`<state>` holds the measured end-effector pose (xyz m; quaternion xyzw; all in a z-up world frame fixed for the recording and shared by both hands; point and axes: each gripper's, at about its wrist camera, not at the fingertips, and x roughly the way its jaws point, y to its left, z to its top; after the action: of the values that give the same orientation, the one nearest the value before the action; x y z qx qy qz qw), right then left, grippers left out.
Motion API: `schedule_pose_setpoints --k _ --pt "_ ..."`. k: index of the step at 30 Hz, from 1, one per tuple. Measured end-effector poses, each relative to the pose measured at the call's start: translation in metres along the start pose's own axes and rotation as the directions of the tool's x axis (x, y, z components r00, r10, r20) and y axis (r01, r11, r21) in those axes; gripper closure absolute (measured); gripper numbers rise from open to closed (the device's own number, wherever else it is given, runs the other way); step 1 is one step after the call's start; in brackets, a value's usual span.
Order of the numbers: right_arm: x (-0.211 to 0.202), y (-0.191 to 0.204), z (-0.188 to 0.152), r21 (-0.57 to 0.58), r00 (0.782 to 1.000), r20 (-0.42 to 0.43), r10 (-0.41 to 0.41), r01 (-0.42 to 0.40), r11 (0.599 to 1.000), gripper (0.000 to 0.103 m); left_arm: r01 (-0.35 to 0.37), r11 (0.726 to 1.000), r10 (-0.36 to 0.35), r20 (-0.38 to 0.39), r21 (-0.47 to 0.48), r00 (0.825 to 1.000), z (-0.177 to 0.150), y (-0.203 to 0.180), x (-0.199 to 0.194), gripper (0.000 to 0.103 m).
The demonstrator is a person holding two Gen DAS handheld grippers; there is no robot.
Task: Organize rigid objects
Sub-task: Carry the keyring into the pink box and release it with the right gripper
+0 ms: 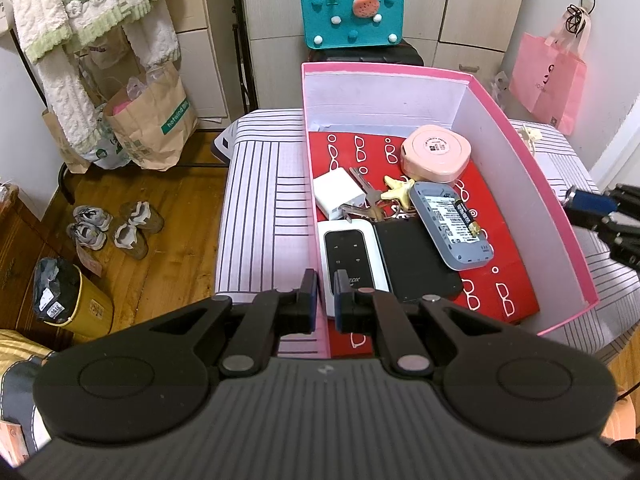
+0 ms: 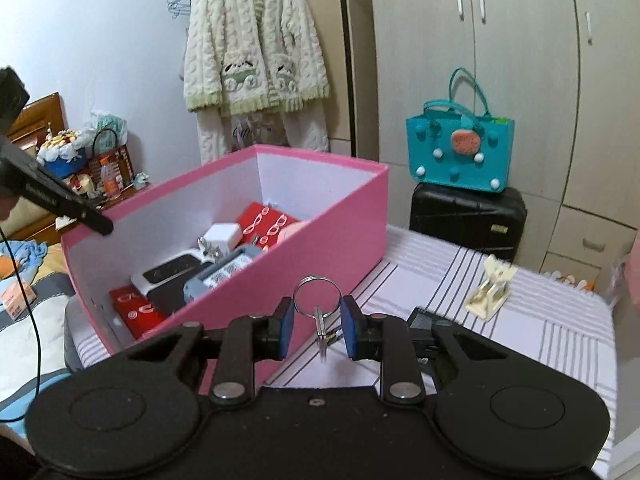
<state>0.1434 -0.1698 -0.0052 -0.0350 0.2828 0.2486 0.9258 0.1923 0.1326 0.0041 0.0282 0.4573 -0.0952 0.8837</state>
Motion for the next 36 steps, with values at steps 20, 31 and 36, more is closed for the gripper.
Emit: schedule_pose_setpoints --k 20,31,36 --pt "0.006 0.045 0.081 -0.035 0.949 0.049 0.311 -0.310 0.950 0.074 0.019 1.000 -0.019 0.006 -0.001 1.000 -0.003 0.005 0.003 0.098" --pt "0.079 0.094 0.085 -0.008 0.903 -0.166 0.397 -0.403 0.915 0.074 0.010 0.999 -0.010 0.011 0.036 1.000 0.000 0.003 0.000 0.098" --pt "0.110 0.103 0.082 0.029 0.899 -0.263 0.350 -0.356 0.934 0.074 0.016 0.999 -0.016 0.019 0.029 1.000 -0.002 0.003 -0.001 0.098"
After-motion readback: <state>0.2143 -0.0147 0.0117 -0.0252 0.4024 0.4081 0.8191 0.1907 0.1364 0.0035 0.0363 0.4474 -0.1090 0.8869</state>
